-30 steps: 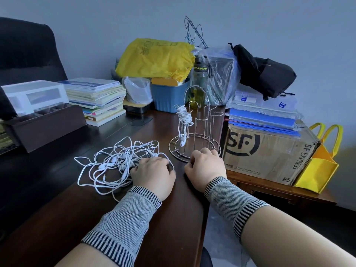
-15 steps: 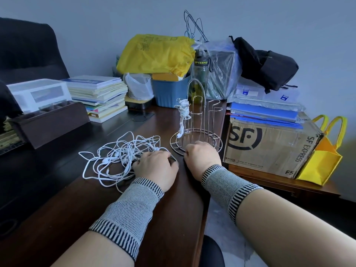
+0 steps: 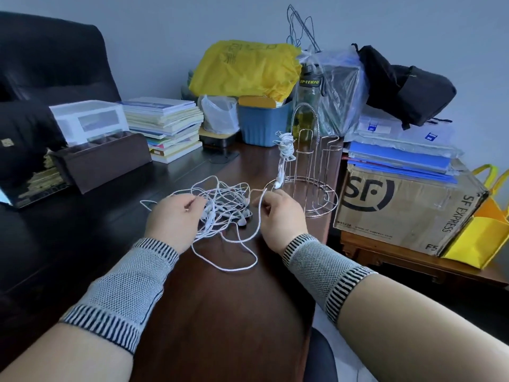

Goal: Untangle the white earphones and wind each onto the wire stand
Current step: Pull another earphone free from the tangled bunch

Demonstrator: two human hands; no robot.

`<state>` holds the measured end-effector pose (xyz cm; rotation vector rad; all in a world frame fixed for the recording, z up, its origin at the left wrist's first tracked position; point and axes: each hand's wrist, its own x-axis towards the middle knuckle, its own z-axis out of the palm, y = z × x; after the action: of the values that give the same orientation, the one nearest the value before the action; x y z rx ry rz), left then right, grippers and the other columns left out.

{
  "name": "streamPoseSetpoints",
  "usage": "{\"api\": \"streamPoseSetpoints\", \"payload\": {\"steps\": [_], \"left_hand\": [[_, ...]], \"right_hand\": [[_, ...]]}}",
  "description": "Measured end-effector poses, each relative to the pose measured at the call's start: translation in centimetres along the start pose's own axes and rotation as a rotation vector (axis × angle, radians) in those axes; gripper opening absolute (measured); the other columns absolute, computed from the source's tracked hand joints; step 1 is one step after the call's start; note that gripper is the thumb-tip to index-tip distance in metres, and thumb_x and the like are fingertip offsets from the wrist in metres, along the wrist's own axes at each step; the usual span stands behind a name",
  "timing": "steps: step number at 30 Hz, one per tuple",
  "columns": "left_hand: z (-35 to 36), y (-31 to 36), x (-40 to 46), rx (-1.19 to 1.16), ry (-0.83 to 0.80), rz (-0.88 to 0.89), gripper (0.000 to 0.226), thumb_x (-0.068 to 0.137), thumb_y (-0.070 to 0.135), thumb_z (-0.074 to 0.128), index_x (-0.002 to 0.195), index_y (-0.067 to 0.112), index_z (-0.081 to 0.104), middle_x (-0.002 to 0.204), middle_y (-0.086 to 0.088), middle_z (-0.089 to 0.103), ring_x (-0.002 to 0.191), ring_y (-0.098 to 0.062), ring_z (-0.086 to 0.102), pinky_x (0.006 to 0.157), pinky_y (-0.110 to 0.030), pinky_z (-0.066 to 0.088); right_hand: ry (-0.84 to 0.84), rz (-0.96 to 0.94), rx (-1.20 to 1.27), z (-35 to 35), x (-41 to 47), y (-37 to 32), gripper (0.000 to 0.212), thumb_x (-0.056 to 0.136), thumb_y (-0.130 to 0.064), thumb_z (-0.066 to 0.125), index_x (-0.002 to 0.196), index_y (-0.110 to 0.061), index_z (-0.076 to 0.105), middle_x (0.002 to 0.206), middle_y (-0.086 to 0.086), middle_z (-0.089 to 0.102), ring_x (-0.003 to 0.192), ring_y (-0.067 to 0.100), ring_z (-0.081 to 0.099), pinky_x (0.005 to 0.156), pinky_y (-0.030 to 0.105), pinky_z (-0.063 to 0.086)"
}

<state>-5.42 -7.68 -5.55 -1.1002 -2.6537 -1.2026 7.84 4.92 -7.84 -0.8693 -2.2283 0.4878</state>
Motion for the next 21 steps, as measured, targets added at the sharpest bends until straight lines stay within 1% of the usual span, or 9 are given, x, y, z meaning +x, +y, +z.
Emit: {"api": "streamPoseSetpoints", "payload": {"steps": [3,6,7,9,12,14,16,18,21], "left_hand": [[-0.2,-0.1,0.1,0.020,0.036,0.024,0.019,0.094,0.030,0.058,0.093,0.023,0.075,0.085,0.009,0.068,0.087,-0.016,0.063,0.076,-0.027,0.045],[0.5,0.2,0.2,0.108,0.001,0.094,0.018,0.090,0.038,0.061,0.101,0.030,0.074,0.102,0.011,0.069,0.099,-0.014,0.063,0.083,-0.029,0.047],[0.9,0.3,0.2,0.145,-0.024,0.122,0.023,0.089,0.042,0.063,0.105,0.030,0.073,0.108,0.010,0.068,0.103,-0.015,0.061,0.087,-0.031,0.047],[1.5,0.5,0.2,0.239,-0.061,0.162,0.037,0.085,0.051,0.064,0.114,0.030,0.069,0.116,0.007,0.065,0.110,-0.018,0.057,0.092,-0.035,0.047],[1.9,0.4,0.3,0.367,-0.095,0.159,0.049,0.083,0.055,0.065,0.123,0.028,0.063,0.121,0.002,0.062,0.114,-0.023,0.055,0.094,-0.038,0.047],[2.0,0.2,0.3,0.365,-0.098,0.133,0.046,0.083,0.049,0.065,0.124,0.028,0.062,0.121,0.002,0.063,0.113,-0.024,0.057,0.093,-0.036,0.047],[1.8,-0.1,0.4,0.323,-0.078,0.117,0.034,0.086,0.041,0.063,0.117,0.028,0.064,0.116,0.004,0.066,0.108,-0.021,0.060,0.090,-0.033,0.047],[1.7,-0.1,0.5,0.303,-0.070,0.101,0.024,0.090,0.034,0.060,0.111,0.025,0.065,0.110,0.006,0.068,0.102,-0.020,0.062,0.087,-0.032,0.047],[1.6,-0.4,0.7,0.301,-0.057,0.089,0.021,0.092,0.028,0.057,0.112,0.025,0.064,0.108,0.002,0.070,0.101,-0.024,0.063,0.087,-0.035,0.049]], "right_hand": [[0.167,0.108,0.100,-0.5,0.3,-0.1,0.013,0.087,-0.005,0.052,0.093,-0.011,0.062,0.101,0.005,0.055,0.086,0.020,0.055,0.075,0.029,0.041],[0.406,0.338,0.312,-1.7,0.4,0.4,0.012,0.090,-0.006,0.046,0.093,-0.017,0.050,0.104,0.000,0.050,0.087,0.013,0.048,0.078,0.022,0.036],[0.459,0.338,0.337,-1.8,0.4,0.6,0.013,0.088,-0.005,0.045,0.093,-0.017,0.049,0.102,0.000,0.049,0.090,0.015,0.049,0.082,0.024,0.038],[0.492,0.190,0.276,-1.3,0.4,0.7,0.011,0.086,-0.010,0.045,0.091,-0.016,0.051,0.098,0.002,0.051,0.093,0.022,0.051,0.087,0.029,0.039],[0.271,-0.096,-0.025,1.0,0.5,0.4,0.025,0.084,-0.031,0.045,0.088,-0.014,0.063,0.092,0.005,0.063,0.087,0.028,0.051,0.084,0.031,0.034],[0.036,-0.154,-0.235,2.2,1.0,0.2,0.039,0.083,-0.044,0.043,0.100,-0.017,0.066,0.098,0.003,0.065,0.095,0.028,0.052,0.090,0.034,0.038],[-0.157,-0.151,-0.356,2.6,1.5,0.2,0.044,0.085,-0.050,0.042,0.110,-0.022,0.064,0.105,0.001,0.063,0.104,0.026,0.051,0.097,0.036,0.038],[-0.240,-0.140,-0.345,2.5,1.5,0.2,0.037,0.089,-0.046,0.048,0.112,-0.023,0.064,0.109,0.003,0.061,0.107,0.026,0.050,0.099,0.033,0.037],[-0.254,-0.121,-0.280,2.0,1.4,-0.1,0.028,0.092,-0.038,0.052,0.110,-0.019,0.063,0.111,0.004,0.058,0.110,0.025,0.050,0.091,0.029,0.039]]}}
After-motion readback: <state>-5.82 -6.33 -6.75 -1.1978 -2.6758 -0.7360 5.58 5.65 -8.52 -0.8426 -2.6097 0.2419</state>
